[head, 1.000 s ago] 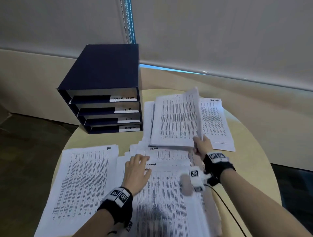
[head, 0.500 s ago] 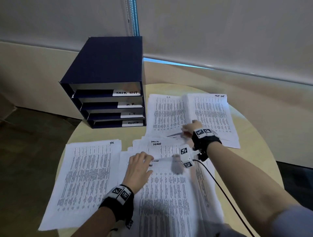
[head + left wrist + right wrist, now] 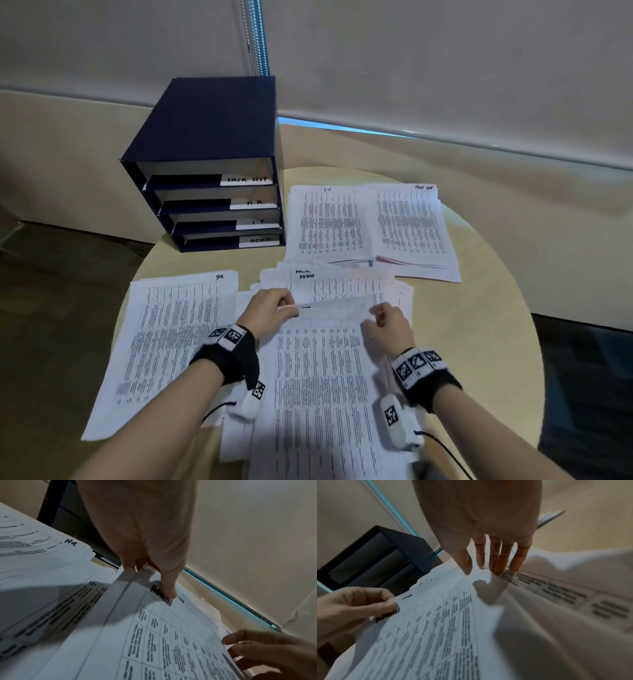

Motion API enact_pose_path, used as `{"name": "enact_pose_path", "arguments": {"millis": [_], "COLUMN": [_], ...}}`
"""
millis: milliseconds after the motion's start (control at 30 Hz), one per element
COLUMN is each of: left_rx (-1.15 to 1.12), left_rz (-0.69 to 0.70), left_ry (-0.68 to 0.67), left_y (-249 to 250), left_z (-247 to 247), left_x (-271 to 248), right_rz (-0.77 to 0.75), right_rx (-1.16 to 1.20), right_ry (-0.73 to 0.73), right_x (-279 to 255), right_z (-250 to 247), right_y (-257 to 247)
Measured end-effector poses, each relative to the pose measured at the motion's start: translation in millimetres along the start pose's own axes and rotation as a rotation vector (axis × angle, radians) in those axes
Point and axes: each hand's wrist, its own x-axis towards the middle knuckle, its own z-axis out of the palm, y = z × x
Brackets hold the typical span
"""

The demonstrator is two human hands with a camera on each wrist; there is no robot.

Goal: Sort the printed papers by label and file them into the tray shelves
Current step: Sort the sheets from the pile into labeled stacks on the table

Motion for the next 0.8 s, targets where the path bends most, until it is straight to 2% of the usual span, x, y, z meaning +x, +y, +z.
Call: {"name": "enact_pose_path", "arguments": {"millis": [233, 433, 600, 700, 800], "left_rx": [-0.062, -0.064, -0.088, -0.106, -0.102], "left_rz": [0.016, 0.041, 0.071, 0.028, -0.036], "left_ry": [0.022, 0.036, 0.058, 0.059, 0.042], "left_y": [3.3, 5.3, 3.3, 1.5, -8.8], "left_z": [0.6, 2.3, 1.7, -0.3, -4.6], "left_x": [-6.2, -9.3, -12.5, -14.0, -11.7], "right_rz": [0.079, -0.067, 0.029, -0.006, -0.080], "right_rx": [0.068, -0.004, 0.003, 0.015, 0.030], "right_ry": [0.075, 0.097, 0.041, 0.078, 0.054], "right_x": [7.4, 2.7, 8.4, 12.0, 5.9], "right_z": [4.7, 2.2, -2.0, -2.9, -11.5], "right_y": [-2.6, -8.9, -6.7, -4.5, -4.3]}}
